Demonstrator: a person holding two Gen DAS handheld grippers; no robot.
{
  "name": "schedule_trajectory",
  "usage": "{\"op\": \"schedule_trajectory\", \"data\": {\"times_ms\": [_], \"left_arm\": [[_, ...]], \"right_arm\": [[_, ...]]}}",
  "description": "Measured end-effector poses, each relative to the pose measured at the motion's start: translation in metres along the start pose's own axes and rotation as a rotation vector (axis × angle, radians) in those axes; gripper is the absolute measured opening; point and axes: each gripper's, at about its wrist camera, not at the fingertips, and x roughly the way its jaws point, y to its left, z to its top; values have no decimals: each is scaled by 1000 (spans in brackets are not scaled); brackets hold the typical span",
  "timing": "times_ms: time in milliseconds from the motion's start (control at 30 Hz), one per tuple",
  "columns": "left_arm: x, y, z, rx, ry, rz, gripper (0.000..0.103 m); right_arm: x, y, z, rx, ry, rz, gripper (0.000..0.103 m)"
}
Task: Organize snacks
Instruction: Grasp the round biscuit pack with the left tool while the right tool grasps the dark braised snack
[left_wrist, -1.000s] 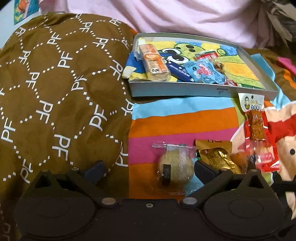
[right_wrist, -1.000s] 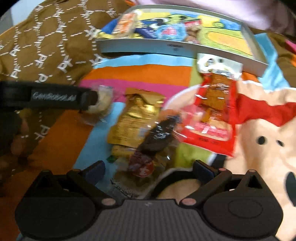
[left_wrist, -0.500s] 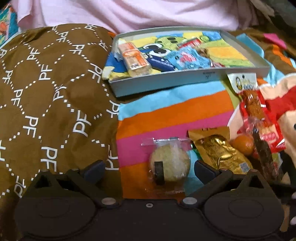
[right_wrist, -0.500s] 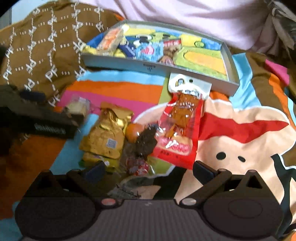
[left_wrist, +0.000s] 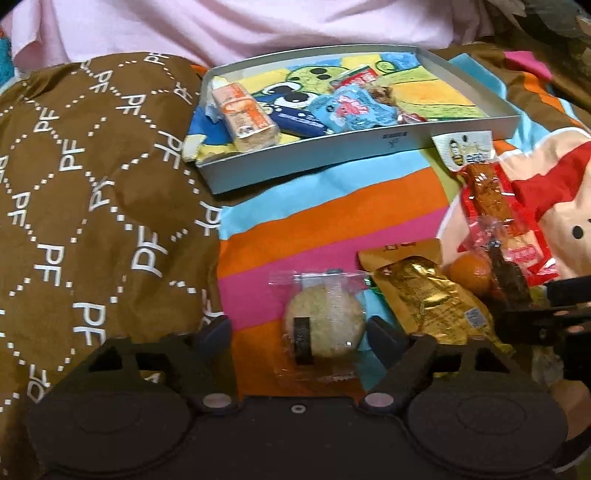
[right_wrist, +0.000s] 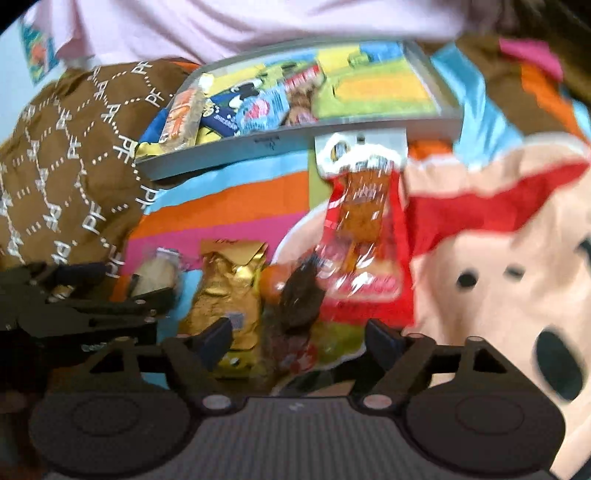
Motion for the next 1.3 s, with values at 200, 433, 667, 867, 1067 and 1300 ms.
{"op": "schedule_trajectory", "data": {"times_ms": [200, 433, 667, 867, 1067, 1300], "left_arm": [[6, -2, -1, 11, 37, -1, 76], [8, 2, -2, -2, 43, -9, 74], [12, -4, -1, 65, 35, 8, 74], [8, -5, -1, 49, 39, 2, 52], [-6, -3, -5, -29, 56, -41, 52], [-17, -6, -13, -77, 119, -2, 52]], "right_arm": [[5, -4, 0, 39, -2, -6, 62], [9, 1, -2, 25, 11, -5, 57], [12, 3, -3, 40, 22, 0, 53], [11, 2, -3, 46, 24, 9, 52], [3, 3, -7, 25, 15, 19, 50], [-4, 30, -21, -241, -60, -96, 50]]}}
